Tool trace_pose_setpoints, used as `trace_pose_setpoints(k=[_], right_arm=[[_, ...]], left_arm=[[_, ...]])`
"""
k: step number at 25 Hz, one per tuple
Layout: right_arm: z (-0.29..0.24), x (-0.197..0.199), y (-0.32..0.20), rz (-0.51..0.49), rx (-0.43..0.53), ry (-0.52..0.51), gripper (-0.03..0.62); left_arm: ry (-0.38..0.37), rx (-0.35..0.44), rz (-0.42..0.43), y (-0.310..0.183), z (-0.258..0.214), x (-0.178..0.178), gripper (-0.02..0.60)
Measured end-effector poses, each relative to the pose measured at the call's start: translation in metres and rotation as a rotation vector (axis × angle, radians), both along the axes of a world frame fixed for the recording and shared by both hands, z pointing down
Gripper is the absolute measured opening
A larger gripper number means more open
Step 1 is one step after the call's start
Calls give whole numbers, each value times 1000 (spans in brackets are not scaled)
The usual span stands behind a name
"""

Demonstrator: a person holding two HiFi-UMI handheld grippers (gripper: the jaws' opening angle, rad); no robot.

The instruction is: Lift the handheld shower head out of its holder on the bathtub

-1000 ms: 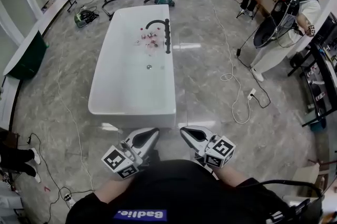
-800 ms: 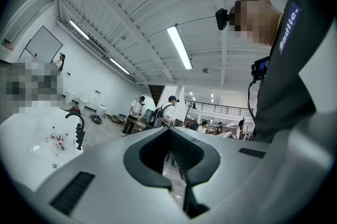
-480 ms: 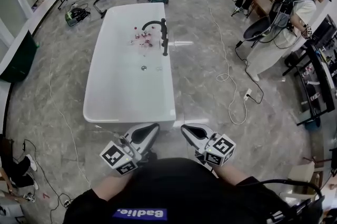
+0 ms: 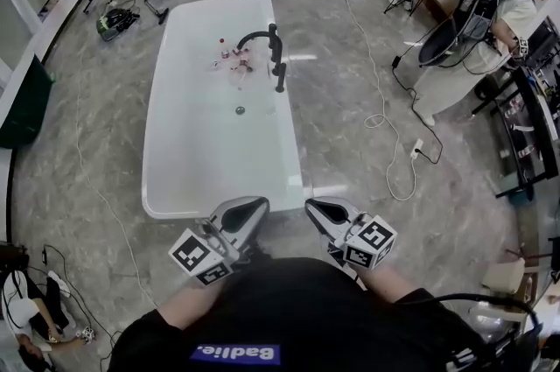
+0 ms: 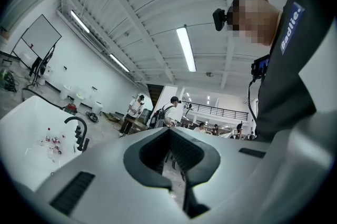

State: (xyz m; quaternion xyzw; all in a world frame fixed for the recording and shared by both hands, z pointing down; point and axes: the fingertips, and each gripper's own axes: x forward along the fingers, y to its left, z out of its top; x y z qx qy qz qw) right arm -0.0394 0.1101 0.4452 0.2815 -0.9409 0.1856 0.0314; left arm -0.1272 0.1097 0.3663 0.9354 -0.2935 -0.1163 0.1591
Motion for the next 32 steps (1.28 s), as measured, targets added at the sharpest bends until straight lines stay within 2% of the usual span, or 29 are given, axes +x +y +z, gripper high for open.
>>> trace_pose_setpoints(k=[10,15,23,28,32], right_arm=[[5,-42,-68,113,-39,-19,3],[7,-50,-82,153,-34,-18,2],[6,-43,-105,189,-43,-18,2],[11,-33,-125,161,-35,-30,2],[9,-20,-144,117,-23,-39,3]], left_arm=[[13,15,54,-77,-2,-49,-6],[11,13,100,-95,2,-57,-6],[10,3,137,-120,0,-49,-6],[-13,6,127,-134,5,-32,-6],[-34,9,88,-150,5,-17,-6]])
